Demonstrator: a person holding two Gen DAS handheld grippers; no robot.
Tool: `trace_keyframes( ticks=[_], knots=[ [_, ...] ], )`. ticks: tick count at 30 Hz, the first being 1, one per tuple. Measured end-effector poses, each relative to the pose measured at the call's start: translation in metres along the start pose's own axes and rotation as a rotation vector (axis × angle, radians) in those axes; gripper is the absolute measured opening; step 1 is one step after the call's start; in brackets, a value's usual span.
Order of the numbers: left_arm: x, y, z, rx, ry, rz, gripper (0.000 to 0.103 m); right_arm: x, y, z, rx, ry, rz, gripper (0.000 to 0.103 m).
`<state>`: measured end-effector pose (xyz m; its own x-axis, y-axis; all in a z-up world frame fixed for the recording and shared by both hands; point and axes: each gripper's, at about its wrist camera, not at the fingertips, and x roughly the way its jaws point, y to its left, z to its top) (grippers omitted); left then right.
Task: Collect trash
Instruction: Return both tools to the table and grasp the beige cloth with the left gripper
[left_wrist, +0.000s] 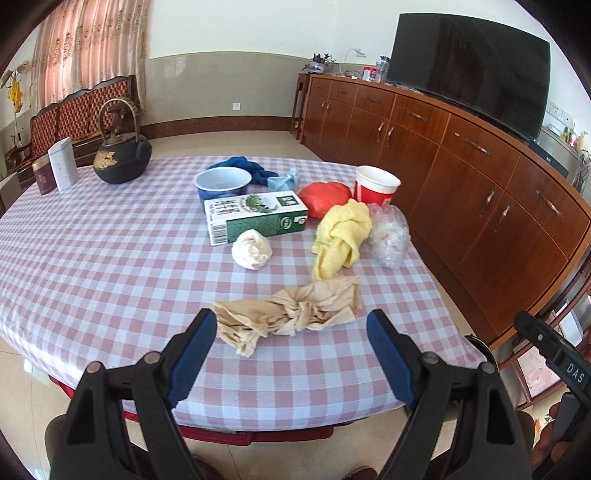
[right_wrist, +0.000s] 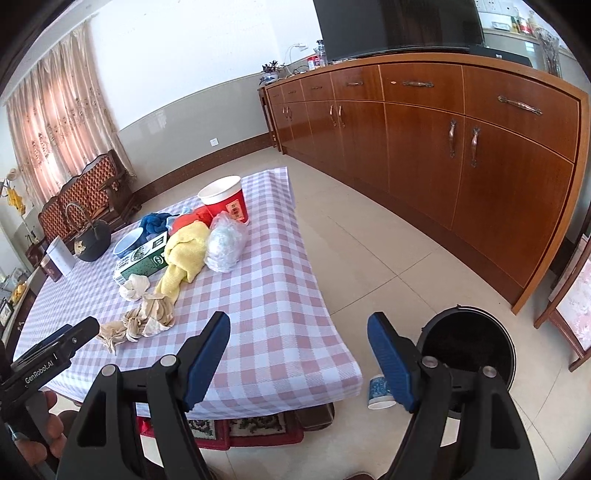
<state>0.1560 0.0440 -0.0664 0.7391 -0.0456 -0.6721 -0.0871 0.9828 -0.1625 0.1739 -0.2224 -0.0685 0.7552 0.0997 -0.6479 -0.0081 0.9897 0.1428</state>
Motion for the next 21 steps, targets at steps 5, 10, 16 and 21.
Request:
trace_keyframes(
  ticks=[5,10,16,21],
  knots=[
    [0.003,0.017,0.006,-0.024,-0.011,0.025,0.084,0.008,0.020,0.004,-0.033,0.007,0.035,0.079],
    [0.006,0.029,0.005,-0.037,-0.008,0.039,0.084,0.014,0.036,0.008,-0.061,0.011,0.056,0.079],
    [0.019,0.033,-0.002,-0.044,0.030,0.023,0.085,0.027,0.050,0.007,-0.079,0.031,0.070,0.079],
    [0.031,0.023,-0.006,-0.009,0.058,0.001,0.085,0.035,0.056,0.008,-0.083,0.041,0.079,0.079]
  ],
)
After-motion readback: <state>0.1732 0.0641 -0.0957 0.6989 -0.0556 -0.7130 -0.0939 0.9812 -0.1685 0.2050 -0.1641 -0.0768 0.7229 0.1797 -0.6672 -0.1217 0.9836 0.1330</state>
